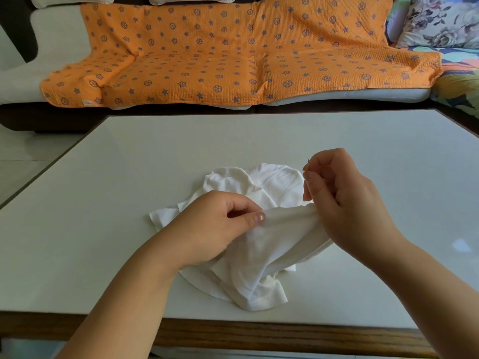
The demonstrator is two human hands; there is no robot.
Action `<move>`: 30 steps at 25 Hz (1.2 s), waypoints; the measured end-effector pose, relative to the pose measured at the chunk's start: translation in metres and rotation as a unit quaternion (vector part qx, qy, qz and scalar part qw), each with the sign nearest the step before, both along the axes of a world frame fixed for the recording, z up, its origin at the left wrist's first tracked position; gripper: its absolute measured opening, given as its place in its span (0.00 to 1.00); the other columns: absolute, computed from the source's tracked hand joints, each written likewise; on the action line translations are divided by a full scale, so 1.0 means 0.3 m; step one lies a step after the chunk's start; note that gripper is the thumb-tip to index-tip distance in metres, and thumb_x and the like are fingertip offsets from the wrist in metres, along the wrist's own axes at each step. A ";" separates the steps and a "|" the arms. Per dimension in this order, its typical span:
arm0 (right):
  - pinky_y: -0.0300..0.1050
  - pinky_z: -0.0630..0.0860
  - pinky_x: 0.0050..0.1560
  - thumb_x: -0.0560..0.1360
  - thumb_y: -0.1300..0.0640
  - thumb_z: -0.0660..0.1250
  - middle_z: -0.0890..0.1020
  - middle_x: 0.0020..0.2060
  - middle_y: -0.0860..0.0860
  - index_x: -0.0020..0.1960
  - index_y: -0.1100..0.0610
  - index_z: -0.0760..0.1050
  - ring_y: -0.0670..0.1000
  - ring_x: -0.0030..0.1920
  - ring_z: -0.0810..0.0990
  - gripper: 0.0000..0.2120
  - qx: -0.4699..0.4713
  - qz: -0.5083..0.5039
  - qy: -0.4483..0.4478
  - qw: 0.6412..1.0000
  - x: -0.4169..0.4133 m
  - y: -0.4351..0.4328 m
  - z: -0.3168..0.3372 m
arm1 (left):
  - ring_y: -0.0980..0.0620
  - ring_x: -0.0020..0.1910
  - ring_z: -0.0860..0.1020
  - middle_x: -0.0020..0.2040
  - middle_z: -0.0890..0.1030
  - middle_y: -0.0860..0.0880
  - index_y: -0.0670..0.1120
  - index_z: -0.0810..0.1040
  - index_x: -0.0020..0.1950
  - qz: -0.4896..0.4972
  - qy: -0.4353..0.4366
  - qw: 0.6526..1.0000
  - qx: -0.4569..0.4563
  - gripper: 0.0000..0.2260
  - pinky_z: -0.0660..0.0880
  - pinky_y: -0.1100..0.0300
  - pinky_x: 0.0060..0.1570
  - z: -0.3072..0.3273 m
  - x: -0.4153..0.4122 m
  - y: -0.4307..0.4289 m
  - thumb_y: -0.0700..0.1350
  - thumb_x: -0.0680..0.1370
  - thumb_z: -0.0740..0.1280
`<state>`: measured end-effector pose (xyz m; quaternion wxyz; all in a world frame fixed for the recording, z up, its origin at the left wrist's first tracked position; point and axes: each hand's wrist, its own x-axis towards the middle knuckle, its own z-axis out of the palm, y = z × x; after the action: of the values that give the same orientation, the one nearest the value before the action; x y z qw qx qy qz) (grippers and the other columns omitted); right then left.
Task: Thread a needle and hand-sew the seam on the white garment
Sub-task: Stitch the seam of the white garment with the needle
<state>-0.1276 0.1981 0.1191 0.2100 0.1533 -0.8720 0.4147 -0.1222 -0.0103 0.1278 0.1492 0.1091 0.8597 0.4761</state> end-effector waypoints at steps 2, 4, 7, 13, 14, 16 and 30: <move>0.33 0.70 0.36 0.79 0.56 0.60 0.79 0.33 0.42 0.49 0.47 0.66 0.44 0.37 0.78 0.05 -0.005 -0.003 -0.002 1.000 -0.001 -0.001 -0.001 | 0.58 0.45 0.82 0.44 0.85 0.56 0.56 0.83 0.47 0.002 0.010 1.000 -0.029 0.08 0.79 0.55 0.54 -0.005 0.002 0.009 0.52 0.80 0.64; 0.32 0.70 0.36 0.79 0.56 0.59 0.79 0.34 0.42 0.49 0.47 0.66 0.44 0.37 0.78 0.04 -0.012 -0.006 -0.006 1.000 -0.003 -0.001 -0.001 | 0.49 0.48 0.81 0.46 0.84 0.49 0.57 0.82 0.49 0.004 0.018 0.999 -0.032 0.09 0.77 0.51 0.54 -0.010 0.001 0.013 0.53 0.81 0.62; 0.34 0.71 0.37 0.79 0.56 0.60 0.79 0.34 0.42 0.49 0.47 0.66 0.44 0.38 0.78 0.04 -0.024 -0.010 -0.015 1.000 -0.005 0.000 -0.003 | 0.39 0.51 0.79 0.49 0.82 0.44 0.58 0.81 0.51 0.012 0.026 0.999 0.026 0.09 0.75 0.55 0.51 -0.007 0.000 0.012 0.49 0.83 0.61; 0.36 0.72 0.38 0.80 0.56 0.60 0.79 0.33 0.44 0.49 0.47 0.66 0.45 0.38 0.79 0.05 -0.027 -0.016 -0.012 0.999 -0.006 -0.002 -0.004 | 0.51 0.49 0.81 0.46 0.84 0.53 0.54 0.83 0.47 0.019 0.057 0.996 0.061 0.07 0.76 0.59 0.54 0.013 0.010 0.009 0.42 0.78 0.68; 0.36 0.72 0.38 0.80 0.56 0.60 0.79 0.33 0.44 0.49 0.48 0.66 0.45 0.38 0.79 0.04 -0.027 -0.017 -0.011 0.999 -0.004 -0.002 -0.004 | 0.57 0.49 0.81 0.46 0.84 0.55 0.54 0.84 0.47 0.025 0.054 0.996 0.060 0.06 0.76 0.63 0.54 0.013 0.012 0.011 0.43 0.77 0.70; 0.35 0.72 0.37 0.79 0.56 0.60 0.79 0.33 0.43 0.49 0.48 0.66 0.45 0.38 0.78 0.04 -0.027 -0.014 -0.008 1.000 -0.002 -0.004 -0.002 | 0.64 0.48 0.80 0.46 0.84 0.59 0.55 0.84 0.46 0.035 0.052 0.996 0.056 0.04 0.75 0.71 0.51 0.012 0.015 0.015 0.45 0.75 0.73; 0.41 0.71 0.35 0.78 0.53 0.58 0.80 0.34 0.42 0.49 0.50 0.67 0.47 0.36 0.77 0.01 0.016 0.016 -0.015 1.000 0.012 -0.004 0.003 | 0.55 0.41 0.79 0.39 0.82 0.56 0.48 0.82 0.44 0.042 0.045 0.994 0.089 0.02 0.78 0.57 0.52 0.006 0.009 0.015 0.42 0.76 0.72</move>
<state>-0.1239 0.1970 0.1200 0.1875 0.1644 -0.8788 0.4068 -0.1195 -0.0057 0.1296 0.0800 0.1069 0.8233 0.5516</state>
